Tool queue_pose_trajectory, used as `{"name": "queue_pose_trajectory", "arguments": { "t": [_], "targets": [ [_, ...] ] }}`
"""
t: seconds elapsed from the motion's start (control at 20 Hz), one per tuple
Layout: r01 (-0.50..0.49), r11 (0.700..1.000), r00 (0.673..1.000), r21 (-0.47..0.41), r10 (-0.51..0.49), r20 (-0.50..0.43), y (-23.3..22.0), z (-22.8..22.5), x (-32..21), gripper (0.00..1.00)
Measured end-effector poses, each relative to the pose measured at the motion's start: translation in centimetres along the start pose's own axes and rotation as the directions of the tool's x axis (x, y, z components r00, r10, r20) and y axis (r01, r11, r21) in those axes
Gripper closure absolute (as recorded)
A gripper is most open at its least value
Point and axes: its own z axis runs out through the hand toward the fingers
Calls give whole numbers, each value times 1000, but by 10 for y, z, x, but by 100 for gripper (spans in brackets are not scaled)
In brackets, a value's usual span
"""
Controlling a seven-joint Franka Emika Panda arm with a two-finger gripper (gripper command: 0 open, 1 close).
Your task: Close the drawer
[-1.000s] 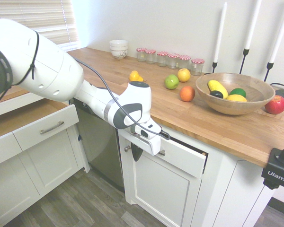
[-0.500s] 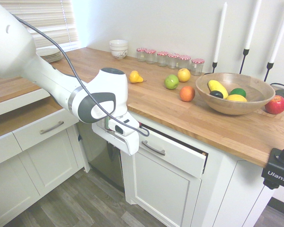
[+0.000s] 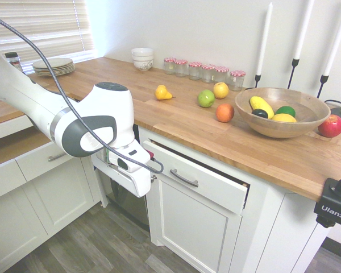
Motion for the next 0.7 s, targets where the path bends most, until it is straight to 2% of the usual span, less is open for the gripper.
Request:
{"name": "queue_pose_trajectory", "arguments": {
  "t": [0.7],
  "targets": [
    [12, 1000, 1000, 1, -12, -12, 2, -2, -3, 0]
  ]
}}
